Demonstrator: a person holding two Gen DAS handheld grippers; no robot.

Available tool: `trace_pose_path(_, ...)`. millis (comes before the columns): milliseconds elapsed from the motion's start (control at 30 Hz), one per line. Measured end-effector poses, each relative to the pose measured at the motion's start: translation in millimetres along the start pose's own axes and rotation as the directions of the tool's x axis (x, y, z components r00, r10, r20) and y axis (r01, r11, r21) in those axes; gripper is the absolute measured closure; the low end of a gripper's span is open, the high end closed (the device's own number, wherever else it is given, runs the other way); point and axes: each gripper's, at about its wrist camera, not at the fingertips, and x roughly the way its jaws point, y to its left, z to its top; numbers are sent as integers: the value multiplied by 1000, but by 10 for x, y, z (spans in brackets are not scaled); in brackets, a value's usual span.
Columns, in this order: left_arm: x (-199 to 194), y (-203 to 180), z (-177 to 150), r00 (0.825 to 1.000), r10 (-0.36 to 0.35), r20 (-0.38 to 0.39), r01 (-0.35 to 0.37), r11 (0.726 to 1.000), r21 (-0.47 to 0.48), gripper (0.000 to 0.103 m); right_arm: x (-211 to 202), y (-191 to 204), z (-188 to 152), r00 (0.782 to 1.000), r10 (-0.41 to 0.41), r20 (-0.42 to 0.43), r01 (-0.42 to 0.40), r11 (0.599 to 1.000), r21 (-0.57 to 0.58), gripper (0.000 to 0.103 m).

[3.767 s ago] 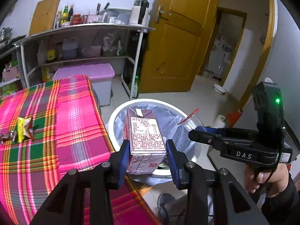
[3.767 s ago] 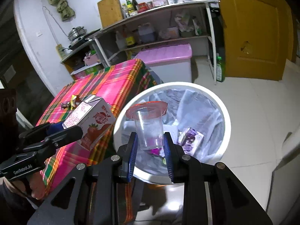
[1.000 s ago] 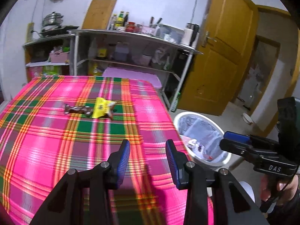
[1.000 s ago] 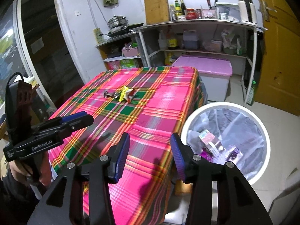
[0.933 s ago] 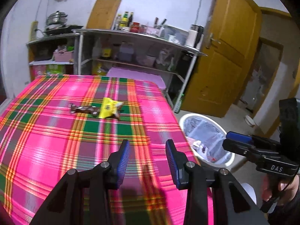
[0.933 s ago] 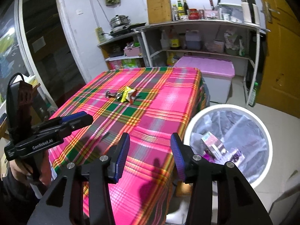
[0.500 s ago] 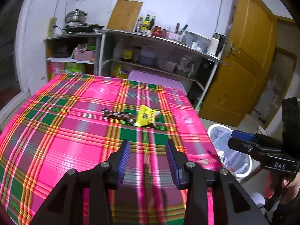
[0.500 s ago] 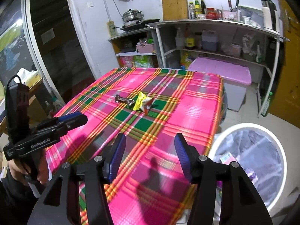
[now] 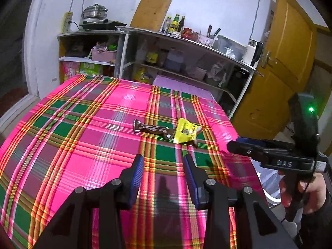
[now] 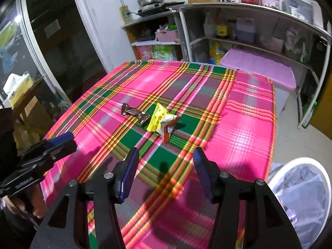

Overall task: Collect trash
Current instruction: 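Grasp the brown candy wrapper with the left tool while the right tool grasps the yellow snack bag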

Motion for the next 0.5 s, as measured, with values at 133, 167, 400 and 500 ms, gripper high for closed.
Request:
trace_pose_path(133, 38, 86, 17, 1000, -2, 1, 2, 1000, -12, 64, 204, -11, 93, 1000, -10, -24, 10, 1000, -5, 48)
trace_pose_path(167, 43, 105, 19, 1000, -2, 1, 2, 1000, -14, 64, 260, -20, 123, 1000, -9, -30, 9, 1000, -1, 48)
trace_pose_path(400, 106, 237, 28, 1000, -5, -4, 5, 1000, -29, 64, 549, -45, 289, 998, 6, -57, -6, 1000, 9, 48)
trace_pose_path(500, 138, 291, 27, 1000, -3, -9, 3, 999, -37, 64, 672, -42, 332, 997, 10, -71, -8, 1000, 22, 48)
